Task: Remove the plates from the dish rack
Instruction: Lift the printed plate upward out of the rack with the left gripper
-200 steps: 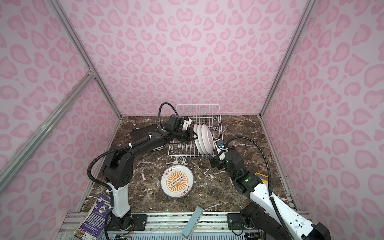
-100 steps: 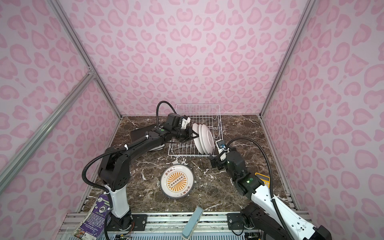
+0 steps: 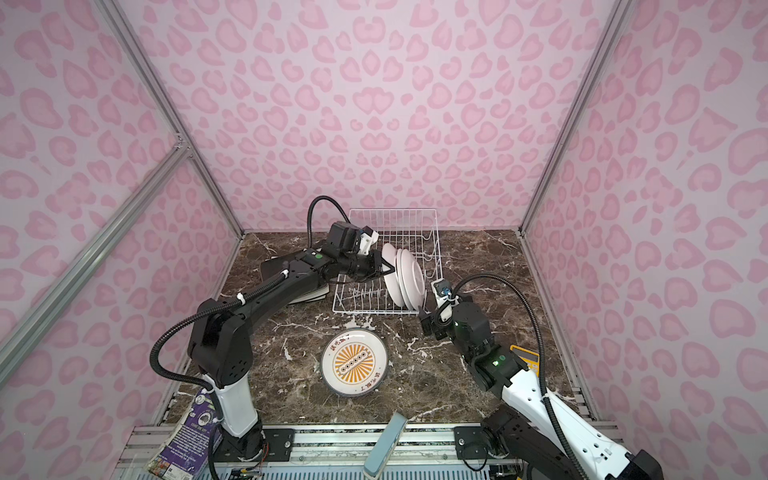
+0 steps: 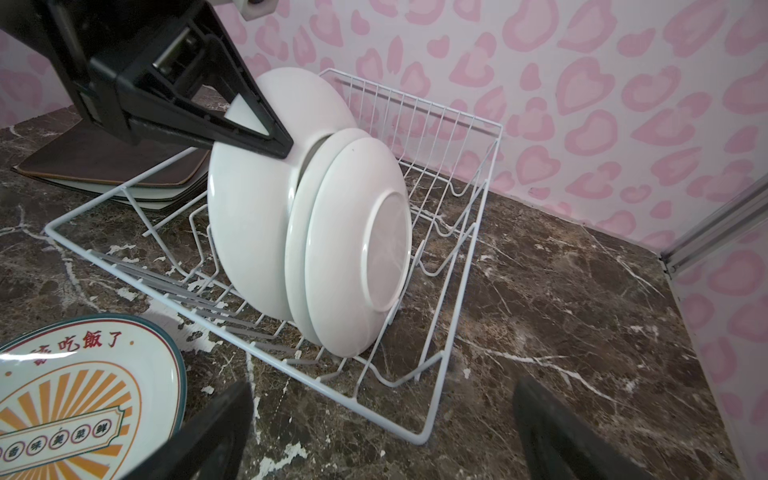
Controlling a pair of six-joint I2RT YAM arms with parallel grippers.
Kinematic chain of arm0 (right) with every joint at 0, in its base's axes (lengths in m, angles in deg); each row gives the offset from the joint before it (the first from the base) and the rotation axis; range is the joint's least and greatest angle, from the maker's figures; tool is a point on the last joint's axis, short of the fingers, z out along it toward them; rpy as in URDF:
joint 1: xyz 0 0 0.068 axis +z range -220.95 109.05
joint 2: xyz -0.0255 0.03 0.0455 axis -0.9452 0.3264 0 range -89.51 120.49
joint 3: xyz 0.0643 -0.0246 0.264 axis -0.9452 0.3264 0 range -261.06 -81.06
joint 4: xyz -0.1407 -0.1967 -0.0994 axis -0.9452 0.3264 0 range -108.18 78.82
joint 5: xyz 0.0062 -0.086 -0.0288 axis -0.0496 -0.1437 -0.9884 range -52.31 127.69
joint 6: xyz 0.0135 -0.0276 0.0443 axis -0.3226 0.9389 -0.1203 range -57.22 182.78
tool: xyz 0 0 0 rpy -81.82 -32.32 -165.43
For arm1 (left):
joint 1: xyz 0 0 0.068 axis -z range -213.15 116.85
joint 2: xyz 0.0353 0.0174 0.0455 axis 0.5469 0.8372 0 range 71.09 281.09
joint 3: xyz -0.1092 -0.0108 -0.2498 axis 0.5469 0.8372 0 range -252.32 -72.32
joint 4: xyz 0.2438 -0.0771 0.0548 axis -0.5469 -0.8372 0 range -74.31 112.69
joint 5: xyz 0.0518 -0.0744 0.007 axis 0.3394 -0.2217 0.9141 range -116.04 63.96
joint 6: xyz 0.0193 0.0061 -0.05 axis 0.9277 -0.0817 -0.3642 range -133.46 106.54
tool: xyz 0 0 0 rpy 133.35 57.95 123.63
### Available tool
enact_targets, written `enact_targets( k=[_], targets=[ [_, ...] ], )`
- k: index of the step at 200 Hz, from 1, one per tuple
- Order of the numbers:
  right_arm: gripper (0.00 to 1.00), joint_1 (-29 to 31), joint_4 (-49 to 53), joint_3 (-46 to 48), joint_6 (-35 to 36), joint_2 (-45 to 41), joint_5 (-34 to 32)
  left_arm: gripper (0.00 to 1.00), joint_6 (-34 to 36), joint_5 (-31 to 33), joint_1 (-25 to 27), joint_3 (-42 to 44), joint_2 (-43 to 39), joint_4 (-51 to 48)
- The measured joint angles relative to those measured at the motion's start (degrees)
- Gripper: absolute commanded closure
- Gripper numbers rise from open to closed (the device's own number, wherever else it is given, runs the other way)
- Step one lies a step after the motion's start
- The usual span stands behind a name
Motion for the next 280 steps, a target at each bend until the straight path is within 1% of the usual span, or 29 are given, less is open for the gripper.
enact_targets(
  k=[131,224,280],
  targets=[
    [0.01,0.02,-0.24,-0.09,-0.44,0.44,0.0,0.97,0.81,0.7,-0.09,-0.52,-5.33,-2.73],
    [0.01,0.02,-0.94,-0.72,-0.37,0.74,-0.48,0.97,1.14,1.57,-2.21,-0.09,-10.19,-3.43],
    [0.01,0.07,-1.25,-1.03,-0.39,1.84,-0.42,0.97,1.92,2.84,-2.43,1.86,-11.96,-3.54]
  ],
)
